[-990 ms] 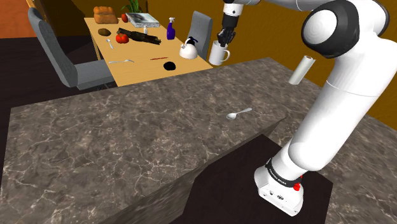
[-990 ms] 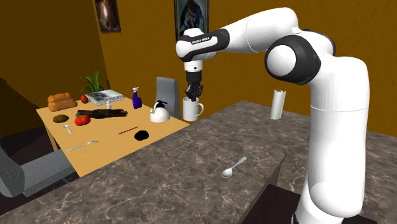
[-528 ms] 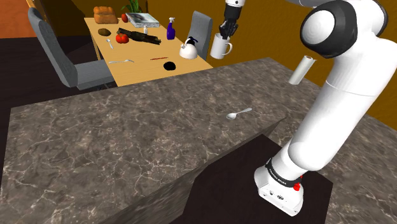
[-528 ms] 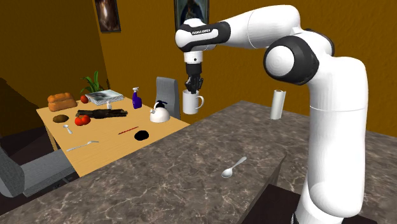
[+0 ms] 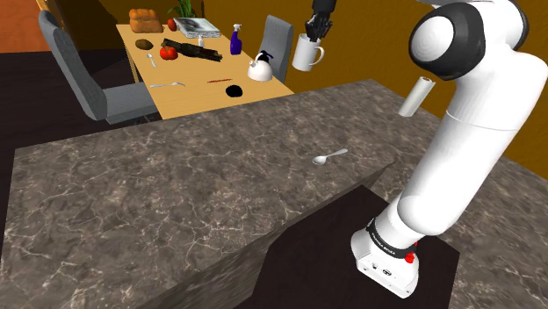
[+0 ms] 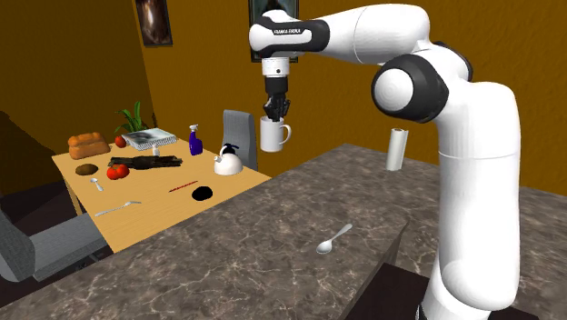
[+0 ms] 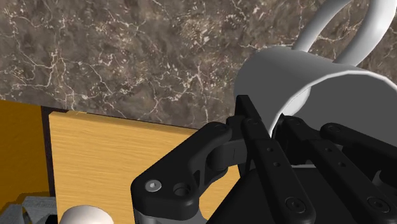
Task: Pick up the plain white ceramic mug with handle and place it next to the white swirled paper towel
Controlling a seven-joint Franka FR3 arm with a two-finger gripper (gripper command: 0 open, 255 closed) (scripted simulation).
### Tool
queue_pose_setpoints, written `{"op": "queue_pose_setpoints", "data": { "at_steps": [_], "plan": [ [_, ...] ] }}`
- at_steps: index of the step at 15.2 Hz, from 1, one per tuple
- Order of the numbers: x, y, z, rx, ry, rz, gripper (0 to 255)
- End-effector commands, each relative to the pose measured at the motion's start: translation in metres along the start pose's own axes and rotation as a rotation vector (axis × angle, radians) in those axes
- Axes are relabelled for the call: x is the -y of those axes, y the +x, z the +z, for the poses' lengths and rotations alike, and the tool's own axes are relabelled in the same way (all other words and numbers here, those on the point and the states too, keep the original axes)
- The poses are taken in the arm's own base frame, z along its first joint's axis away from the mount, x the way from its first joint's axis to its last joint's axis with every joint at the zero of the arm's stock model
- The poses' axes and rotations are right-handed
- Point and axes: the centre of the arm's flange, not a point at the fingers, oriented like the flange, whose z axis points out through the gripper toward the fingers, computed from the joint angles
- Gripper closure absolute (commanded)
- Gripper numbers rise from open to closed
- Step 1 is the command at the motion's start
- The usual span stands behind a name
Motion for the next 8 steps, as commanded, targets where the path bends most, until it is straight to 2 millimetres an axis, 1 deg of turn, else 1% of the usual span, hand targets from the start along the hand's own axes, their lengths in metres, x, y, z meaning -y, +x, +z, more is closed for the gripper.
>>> {"op": "queue_pose_setpoints", "data": {
  "at_steps": [1,5,8],
  "plan": [
    [-0.002,0.0,-0.011,0.0,0.0,0.0,255],
    [-0.002,-0.001,-0.031,0.0,0.0,0.0,255],
    [-0.03,-0.029,-0.03,0.0,0.0,0.0,255]
  ]
}}
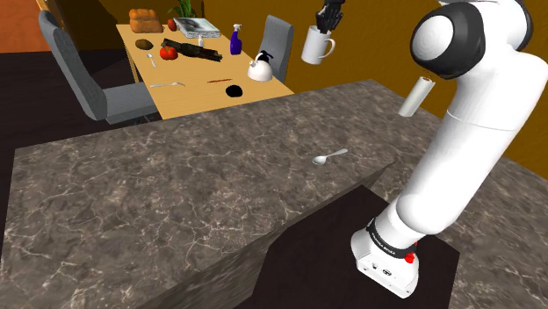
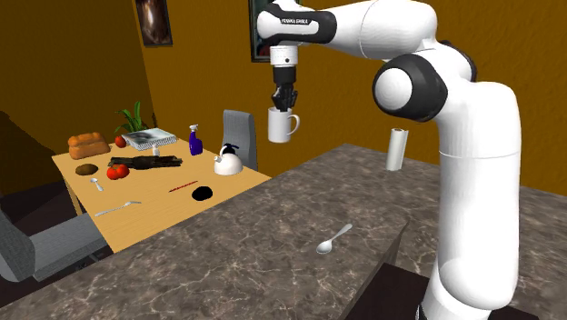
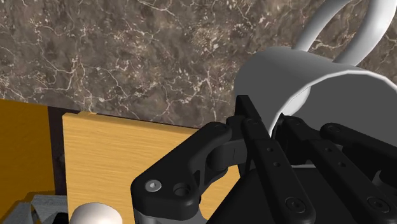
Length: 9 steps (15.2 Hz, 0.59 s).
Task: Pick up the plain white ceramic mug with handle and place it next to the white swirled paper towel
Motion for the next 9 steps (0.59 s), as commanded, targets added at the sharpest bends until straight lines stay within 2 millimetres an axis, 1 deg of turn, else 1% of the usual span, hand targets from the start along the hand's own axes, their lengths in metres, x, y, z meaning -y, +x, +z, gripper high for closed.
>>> {"op": "queue_pose_setpoints", "data": {
  "at_steps": [1,9],
  "plan": [
    [-0.017,-0.019,0.0,0.0,0.0,0.0,255],
    [-0.093,-0.092,0.003,0.0,0.0,0.0,255]
  ]
}}
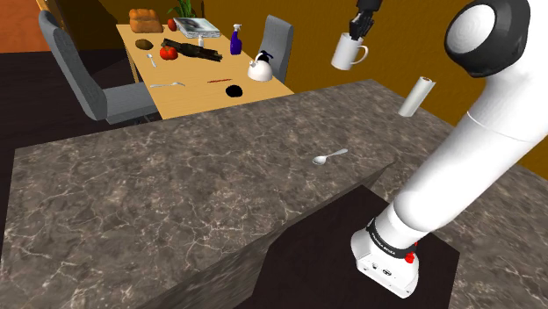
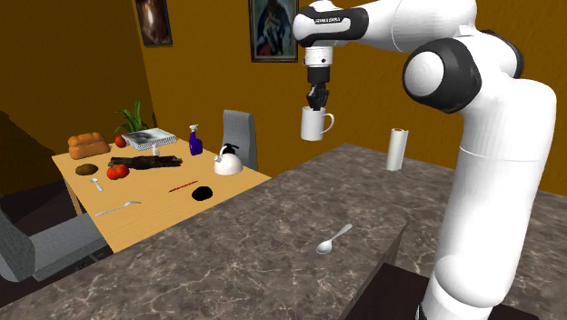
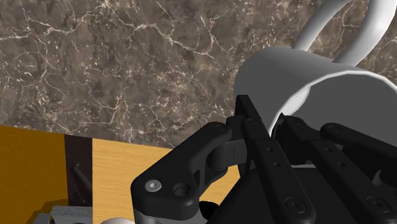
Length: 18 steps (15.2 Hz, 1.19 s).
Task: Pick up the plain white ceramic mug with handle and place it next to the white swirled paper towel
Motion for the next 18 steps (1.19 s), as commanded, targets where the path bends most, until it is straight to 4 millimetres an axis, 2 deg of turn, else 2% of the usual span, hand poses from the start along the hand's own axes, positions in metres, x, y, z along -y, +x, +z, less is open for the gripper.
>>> {"op": "queue_pose_setpoints", "data": {
  "at_steps": [1,18],
  "plan": [
    [-0.019,-0.019,-0.001,0.0,0.0,-0.001,255],
    [-0.181,-0.175,0.004,0.0,0.0,-0.001,255]
  ]
}}
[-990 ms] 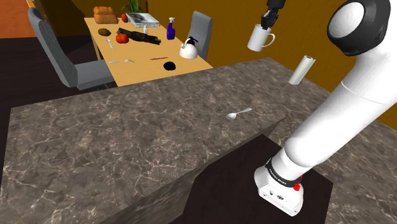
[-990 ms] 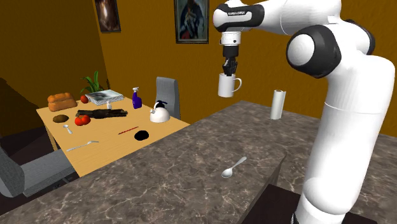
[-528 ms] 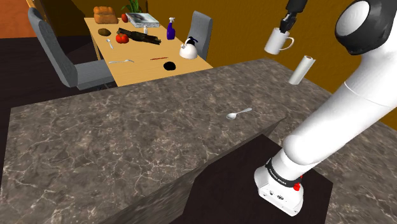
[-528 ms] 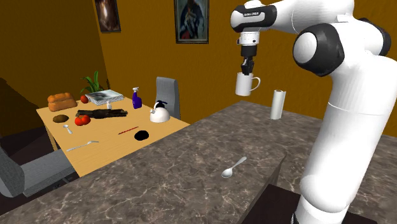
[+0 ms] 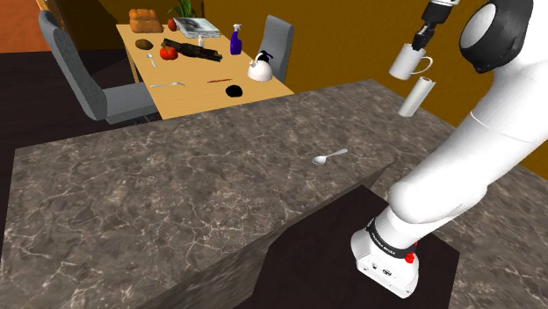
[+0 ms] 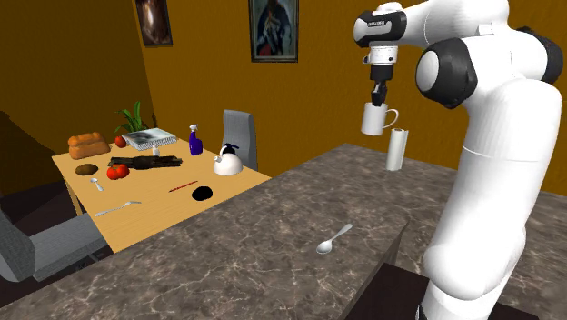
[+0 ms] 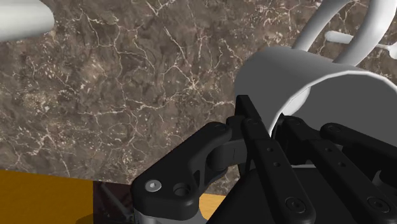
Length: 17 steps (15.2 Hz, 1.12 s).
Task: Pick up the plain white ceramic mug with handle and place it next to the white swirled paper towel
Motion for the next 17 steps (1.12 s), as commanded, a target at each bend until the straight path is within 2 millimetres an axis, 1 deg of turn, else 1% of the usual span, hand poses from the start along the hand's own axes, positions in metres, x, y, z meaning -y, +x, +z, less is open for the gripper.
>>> {"op": "queue_pose_setpoints", "data": {
  "at_steps": [1,17],
  "plan": [
    [-0.021,-0.02,0.002,0.0,0.0,-0.002,255],
    [-0.172,-0.167,0.008,0.0,0.0,-0.002,255]
  ]
}}
